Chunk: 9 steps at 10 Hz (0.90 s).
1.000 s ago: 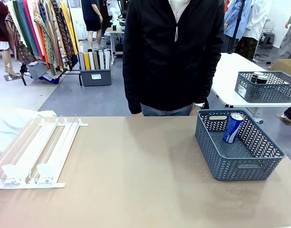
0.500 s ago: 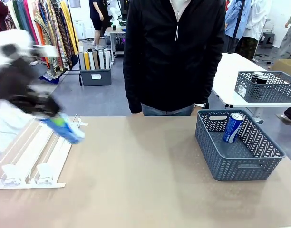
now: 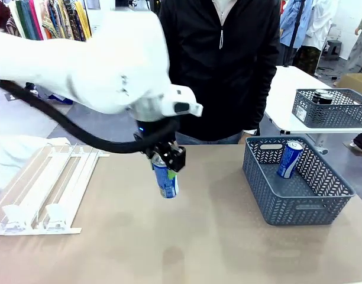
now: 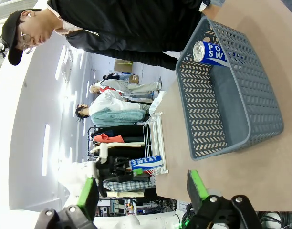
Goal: Retrieve and store the cans from the dispenser.
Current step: Pick up one can from the Automatic Can Dispenser and place it in the middle of the table.
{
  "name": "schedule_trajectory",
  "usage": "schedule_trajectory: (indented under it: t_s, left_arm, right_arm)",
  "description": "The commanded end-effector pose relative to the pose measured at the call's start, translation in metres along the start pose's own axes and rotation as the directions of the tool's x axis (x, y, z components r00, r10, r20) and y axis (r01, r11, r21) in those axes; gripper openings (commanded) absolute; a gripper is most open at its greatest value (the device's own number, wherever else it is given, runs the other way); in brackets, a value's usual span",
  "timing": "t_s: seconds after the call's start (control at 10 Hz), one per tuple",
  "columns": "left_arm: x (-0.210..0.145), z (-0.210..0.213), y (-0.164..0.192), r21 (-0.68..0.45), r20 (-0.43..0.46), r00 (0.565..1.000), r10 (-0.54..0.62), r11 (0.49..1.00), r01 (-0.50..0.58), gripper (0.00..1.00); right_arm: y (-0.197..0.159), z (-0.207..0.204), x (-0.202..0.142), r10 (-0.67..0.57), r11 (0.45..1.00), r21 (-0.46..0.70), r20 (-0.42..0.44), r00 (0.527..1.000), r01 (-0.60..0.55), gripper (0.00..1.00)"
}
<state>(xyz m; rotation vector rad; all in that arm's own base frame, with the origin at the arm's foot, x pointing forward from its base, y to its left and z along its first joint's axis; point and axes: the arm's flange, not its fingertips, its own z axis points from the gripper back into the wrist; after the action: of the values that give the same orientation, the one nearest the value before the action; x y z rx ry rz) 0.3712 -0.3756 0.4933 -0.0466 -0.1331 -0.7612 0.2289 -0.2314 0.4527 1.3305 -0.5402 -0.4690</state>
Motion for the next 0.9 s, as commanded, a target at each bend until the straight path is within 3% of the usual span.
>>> schedule_trajectory:
  t_s: [0.0,0.3,0.4,0.8]
  left_arm:
    - [0.029,-0.025,-0.004,0.093,-0.039,0.999,0.0,0.996,0.004,0.0]
    - [0.053,-0.086,0.003,0.06,-0.102,0.994,0.042,0.998,-0.036,0.0]
    - [0.054,-0.08,0.004,-0.02,-0.102,0.994,0.042,0.999,-0.045,0.0]
    - [0.057,-0.085,0.01,-0.073,-0.101,0.995,0.029,0.997,-0.036,0.0]
  right_arm:
    - [0.0,0.003,-0.003,0.012,1.0,-0.007,-0.015,1.0,-0.012,1.0]
    - [0.0,0.003,-0.003,0.012,1.0,-0.007,-0.015,1.0,-0.012,1.0]
    - [0.0,0.003,-0.003,0.012,1.0,-0.007,-0.015,1.0,-0.012,1.0]
    - [0.0,0.003,-0.003,0.012,1.0,-0.007,-0.015,1.0,-0.012,1.0]
